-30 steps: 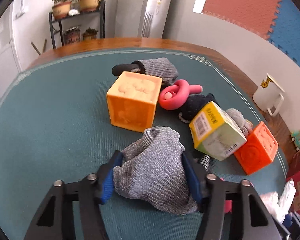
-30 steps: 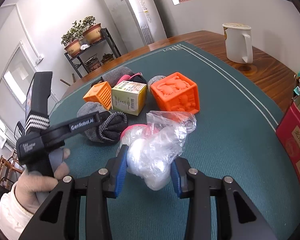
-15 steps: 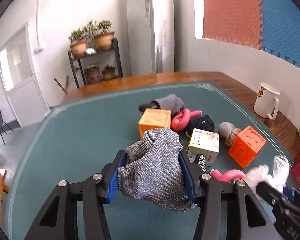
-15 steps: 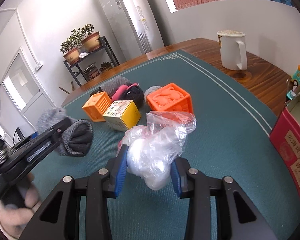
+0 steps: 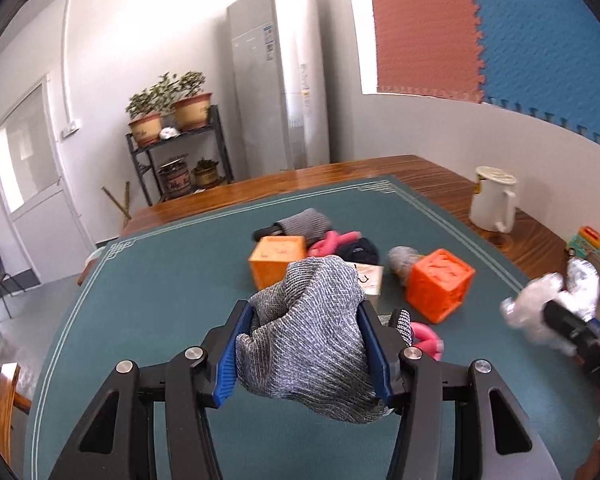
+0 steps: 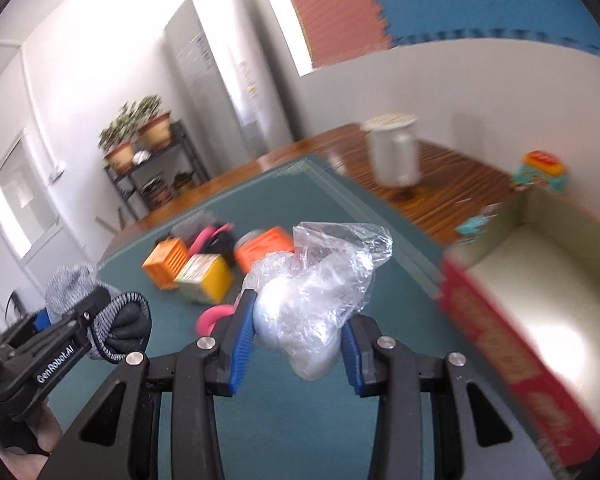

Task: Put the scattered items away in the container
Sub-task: 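Carry both items to the red box and open both tools to drop them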

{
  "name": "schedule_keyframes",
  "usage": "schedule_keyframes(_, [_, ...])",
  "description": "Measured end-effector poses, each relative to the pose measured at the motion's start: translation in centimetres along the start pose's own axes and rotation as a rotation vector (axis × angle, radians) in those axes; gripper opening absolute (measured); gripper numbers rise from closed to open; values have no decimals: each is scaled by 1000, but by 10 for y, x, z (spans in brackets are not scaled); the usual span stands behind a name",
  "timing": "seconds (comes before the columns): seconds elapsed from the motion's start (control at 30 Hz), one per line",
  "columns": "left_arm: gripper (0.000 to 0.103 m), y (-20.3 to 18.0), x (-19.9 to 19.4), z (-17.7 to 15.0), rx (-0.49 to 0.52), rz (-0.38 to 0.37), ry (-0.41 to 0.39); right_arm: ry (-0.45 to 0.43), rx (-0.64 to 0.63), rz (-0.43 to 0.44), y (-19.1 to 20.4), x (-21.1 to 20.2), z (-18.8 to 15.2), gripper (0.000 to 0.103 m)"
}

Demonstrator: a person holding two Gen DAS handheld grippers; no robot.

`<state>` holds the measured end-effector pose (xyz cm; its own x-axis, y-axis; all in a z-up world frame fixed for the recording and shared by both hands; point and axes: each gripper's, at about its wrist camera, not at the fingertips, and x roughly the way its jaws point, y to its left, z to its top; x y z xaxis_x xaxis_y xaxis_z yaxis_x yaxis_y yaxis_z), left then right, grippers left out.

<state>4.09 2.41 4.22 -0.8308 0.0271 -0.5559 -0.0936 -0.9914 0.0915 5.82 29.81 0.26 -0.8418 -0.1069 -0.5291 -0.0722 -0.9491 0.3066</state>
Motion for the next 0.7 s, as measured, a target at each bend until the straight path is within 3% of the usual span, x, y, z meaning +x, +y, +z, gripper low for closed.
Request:
schedule_keyframes(0.2, [55,-50,-4,3,68,-70,-18,-86,55,-153,-67,-45,7,43])
schedule_keyframes(0.5, [55,-110,-16,5,154,-156,-31,-108,130,-282,-133,-66,5,45])
schedule_keyframes(0.7, [55,-142,-18,11,194,-203,-29,-109,143,-306,-154,-68,3,66])
